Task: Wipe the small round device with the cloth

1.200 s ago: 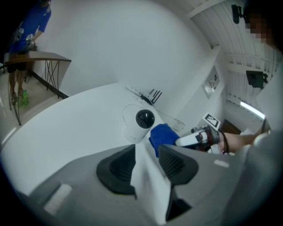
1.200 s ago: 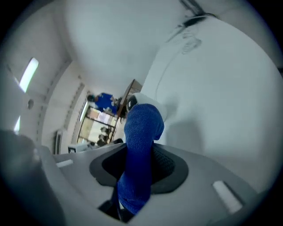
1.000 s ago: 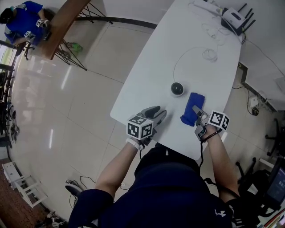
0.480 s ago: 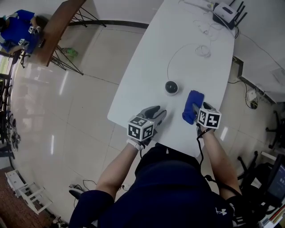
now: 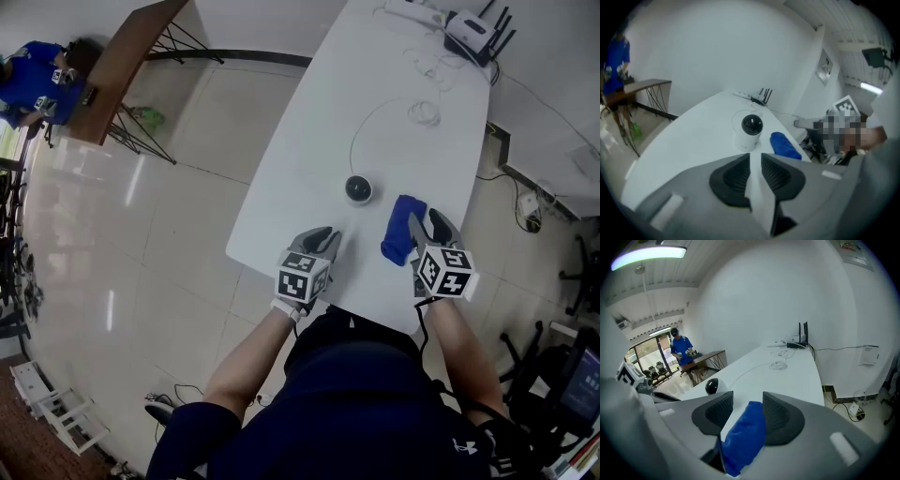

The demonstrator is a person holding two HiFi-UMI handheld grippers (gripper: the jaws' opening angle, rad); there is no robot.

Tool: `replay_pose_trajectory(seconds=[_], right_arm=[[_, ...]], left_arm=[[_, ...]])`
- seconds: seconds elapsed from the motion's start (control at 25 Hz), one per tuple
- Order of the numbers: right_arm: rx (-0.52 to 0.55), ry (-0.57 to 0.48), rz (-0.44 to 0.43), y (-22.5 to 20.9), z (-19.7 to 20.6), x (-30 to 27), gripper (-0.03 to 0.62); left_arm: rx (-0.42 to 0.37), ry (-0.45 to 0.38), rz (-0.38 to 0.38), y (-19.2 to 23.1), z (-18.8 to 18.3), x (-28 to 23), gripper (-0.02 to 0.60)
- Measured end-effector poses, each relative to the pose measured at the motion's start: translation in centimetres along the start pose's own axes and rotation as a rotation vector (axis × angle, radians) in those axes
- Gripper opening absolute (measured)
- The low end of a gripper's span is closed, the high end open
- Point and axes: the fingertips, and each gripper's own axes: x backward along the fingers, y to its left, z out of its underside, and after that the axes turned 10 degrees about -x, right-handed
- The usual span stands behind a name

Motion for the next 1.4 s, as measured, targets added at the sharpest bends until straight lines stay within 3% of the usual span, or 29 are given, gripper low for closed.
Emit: replay_pose_trajectory(seconds=[0.08, 0.2, 0.32, 0.48, 0.76, 0.92, 1.4], right_arm=[[0.008, -0.023, -0.032, 1.1, -0.6, 0.7, 0.185], [0.025, -0.044, -0.080, 2.6, -0.9, 1.6, 0.142], [0.039, -0.020, -0.136, 4.3, -0.2, 2.2, 0.026], [0.058, -0.025, -0.218, 6.7, 0.4, 4.1, 0.017], [0.076, -0.103, -0.258, 10.3, 1.3, 6.4, 0.015], [0.074, -0.097, -0.281, 10.8, 1.4, 5.8, 0.012], [0.067, -0.125, -0.299, 8.8, 0.2, 11.1, 0.012]], left_arm=[[-0.024, 0.017, -0.058, 0.5, -0.1, 0.2, 0.046], [-0.026, -0.010, -0.067, 0.3, -0.8, 0.7, 0.021], [-0.036, -0.033, -0.080, -0.3, -1.4, 1.4, 0.002], [-0.061, -0.060, -0.056, -3.0, -2.1, 2.0, 0.000], [-0.202, -0.156, 0.012, -5.6, -5.1, 4.1, 0.000], [-0.191, -0.191, -0.005, -5.4, -5.8, 3.9, 0.000], [-0.174, -0.149, 0.003, -11.0, -4.3, 4.2, 0.000]])
